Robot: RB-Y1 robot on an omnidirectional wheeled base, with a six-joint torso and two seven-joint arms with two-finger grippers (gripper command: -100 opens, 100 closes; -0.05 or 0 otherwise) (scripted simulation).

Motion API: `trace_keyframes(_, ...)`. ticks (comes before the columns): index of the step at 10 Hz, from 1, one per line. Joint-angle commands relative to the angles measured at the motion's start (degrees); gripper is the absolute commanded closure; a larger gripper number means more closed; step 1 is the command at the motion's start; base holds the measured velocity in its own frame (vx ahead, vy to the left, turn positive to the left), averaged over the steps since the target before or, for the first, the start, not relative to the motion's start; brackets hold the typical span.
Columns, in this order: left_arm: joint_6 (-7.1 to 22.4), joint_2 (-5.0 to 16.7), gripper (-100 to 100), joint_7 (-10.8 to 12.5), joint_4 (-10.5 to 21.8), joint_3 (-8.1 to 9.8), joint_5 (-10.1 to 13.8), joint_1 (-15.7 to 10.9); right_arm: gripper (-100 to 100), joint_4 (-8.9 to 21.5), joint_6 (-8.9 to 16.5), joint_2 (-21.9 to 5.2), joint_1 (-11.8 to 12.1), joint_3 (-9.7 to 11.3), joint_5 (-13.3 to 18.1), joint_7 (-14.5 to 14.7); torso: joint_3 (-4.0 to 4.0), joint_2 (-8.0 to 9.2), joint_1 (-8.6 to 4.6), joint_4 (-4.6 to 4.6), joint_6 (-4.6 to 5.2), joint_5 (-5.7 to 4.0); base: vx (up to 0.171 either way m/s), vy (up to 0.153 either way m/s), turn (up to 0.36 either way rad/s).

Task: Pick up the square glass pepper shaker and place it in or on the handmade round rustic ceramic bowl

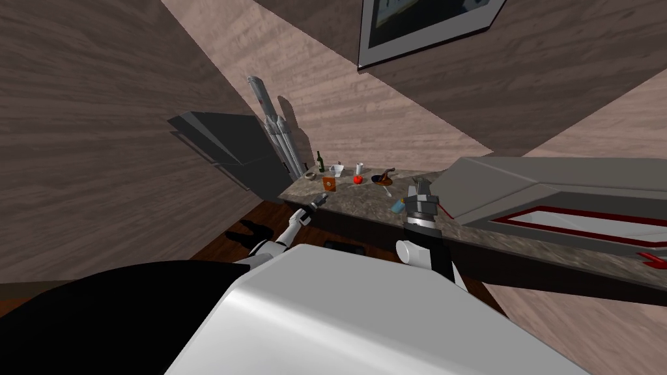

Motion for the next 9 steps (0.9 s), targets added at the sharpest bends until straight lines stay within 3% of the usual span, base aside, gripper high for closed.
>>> trace_keyframes(1,1.46,-0.56,100,0.62,1.71,0.29,0.80,-2.38,0,0.00,0.00,0.00,0.00,0.00,0.00,0.00,0.00,0.00,0.00,0.00,0.00,0.00,-0.170,0.082,0.019)
trace_keyframes(4,5.13,-1.33,100,2.05,3.55,0.37,1.55,-6.59,0,0.00,0.00,0.00,0.01,0.00,0.00,0.00,-0.16,-0.31,0.14,-0.05,-0.02,0.03,-0.080,0.090,0.016)
trace_keyframes(9,12.98,-2.69,100,5.05,7.83,0.10,1.75,-15.42,0,0.00,0.00,-0.01,0.03,-0.01,0.00,0.00,-0.50,-0.89,0.27,-0.18,-0.04,0.06,0.019,0.127,-0.008)
